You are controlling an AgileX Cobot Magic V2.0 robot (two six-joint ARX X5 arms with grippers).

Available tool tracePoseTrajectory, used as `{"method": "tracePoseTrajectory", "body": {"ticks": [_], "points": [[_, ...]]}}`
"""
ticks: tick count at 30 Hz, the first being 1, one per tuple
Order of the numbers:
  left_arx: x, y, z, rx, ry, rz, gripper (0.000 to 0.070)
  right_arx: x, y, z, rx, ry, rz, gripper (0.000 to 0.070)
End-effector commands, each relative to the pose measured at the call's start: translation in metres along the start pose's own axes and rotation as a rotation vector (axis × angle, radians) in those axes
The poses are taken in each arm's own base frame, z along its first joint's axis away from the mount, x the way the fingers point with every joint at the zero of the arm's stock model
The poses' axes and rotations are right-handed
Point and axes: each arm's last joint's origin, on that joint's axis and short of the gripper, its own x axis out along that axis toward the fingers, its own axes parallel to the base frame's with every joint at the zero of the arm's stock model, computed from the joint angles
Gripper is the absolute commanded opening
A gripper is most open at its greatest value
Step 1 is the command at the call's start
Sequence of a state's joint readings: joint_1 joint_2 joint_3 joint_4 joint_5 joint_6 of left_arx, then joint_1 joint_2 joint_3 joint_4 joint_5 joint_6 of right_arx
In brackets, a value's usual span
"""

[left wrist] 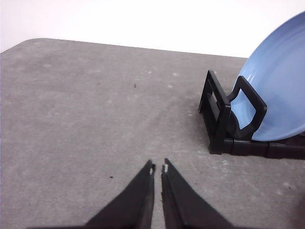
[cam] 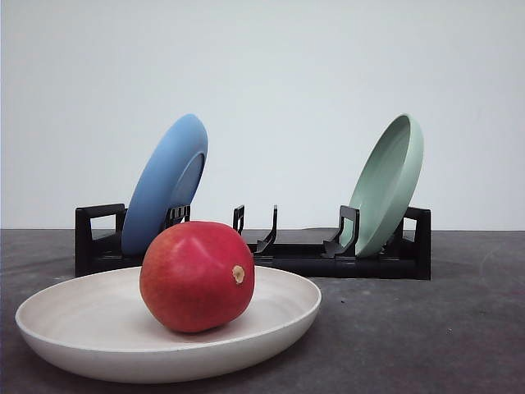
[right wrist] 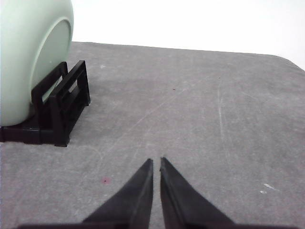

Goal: Place pomegranate in white plate

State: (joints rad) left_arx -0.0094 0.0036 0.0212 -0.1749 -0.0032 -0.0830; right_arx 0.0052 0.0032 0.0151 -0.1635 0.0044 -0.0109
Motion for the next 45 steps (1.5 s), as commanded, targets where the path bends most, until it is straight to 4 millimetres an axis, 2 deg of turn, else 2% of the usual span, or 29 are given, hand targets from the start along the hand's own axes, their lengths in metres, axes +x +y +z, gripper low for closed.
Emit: {"method": "tracePoseTrajectory", "body": {"ticks": [1, 45], "points": [[0.0009, 0.0003, -0.0015, -0.007, -0.007, 0.004, 0.0004, 0.0005, -0.0002, -0.0006, 0.011, -0.005, -0.005, 0.0022], [0.0009, 0.0003, -0.0015, -0.007, -0.007, 0.004, 0.0004, 0.0005, -0.0003, -0.0006, 0.011, -0.005, -0.006, 0.0022]]}}
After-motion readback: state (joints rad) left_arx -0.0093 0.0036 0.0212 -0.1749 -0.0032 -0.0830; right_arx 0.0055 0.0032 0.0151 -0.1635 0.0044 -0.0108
